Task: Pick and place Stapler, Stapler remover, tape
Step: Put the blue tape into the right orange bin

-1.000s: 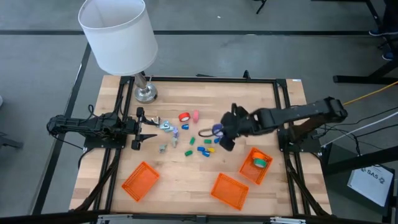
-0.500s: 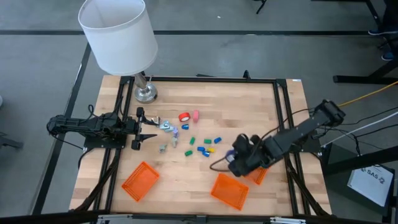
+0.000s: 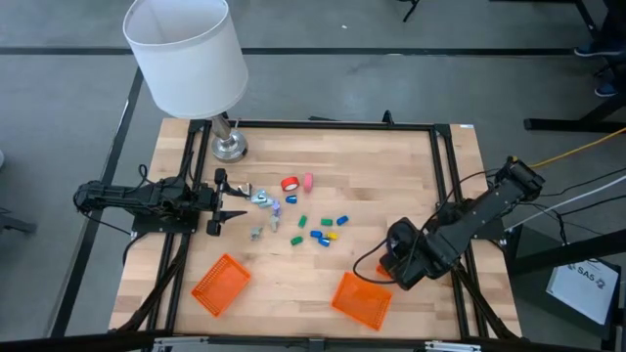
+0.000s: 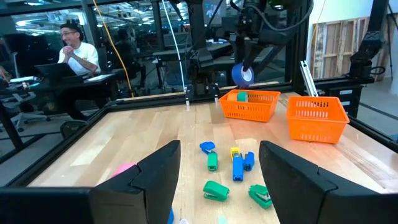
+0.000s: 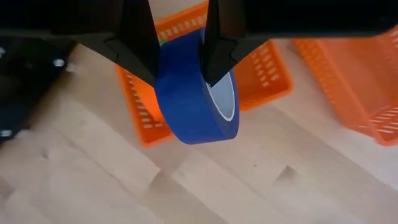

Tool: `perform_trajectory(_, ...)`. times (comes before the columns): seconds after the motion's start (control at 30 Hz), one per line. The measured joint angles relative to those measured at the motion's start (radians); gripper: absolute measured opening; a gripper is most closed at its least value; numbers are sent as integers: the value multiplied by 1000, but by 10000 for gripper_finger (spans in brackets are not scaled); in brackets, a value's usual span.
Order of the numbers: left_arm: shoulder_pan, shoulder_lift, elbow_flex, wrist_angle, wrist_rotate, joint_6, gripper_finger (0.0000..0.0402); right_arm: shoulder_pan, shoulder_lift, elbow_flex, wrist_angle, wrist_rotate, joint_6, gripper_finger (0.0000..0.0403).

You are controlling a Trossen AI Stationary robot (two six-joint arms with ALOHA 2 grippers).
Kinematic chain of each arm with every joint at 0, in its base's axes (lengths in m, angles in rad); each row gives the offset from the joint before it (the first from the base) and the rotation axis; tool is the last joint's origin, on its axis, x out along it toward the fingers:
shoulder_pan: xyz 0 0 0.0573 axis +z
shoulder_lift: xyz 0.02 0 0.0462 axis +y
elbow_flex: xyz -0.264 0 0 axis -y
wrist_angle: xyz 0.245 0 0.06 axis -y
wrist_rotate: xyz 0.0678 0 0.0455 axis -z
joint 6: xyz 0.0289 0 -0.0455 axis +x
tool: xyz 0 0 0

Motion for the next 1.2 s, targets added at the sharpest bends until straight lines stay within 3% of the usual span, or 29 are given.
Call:
perform_trajectory(0.2,0,0,0,0,0,0,215,10,0,-4,-5,-43,-25,103)
perform_trajectory(0.47,0,0,0,0,0,0,215,21,0,-103,130,-123,-30,104)
perform_trajectory(0.83,0,0,0,0,0,0,215,27,0,-215,191,-123,-45,104)
perform_trajectory(1.07,0,0,0,0,0,0,216,27,12,-274,252,-100,-242,104)
perform_trajectory(1.2,0,0,0,0,0,0,215,27,14,-304,253,-43,-266,104)
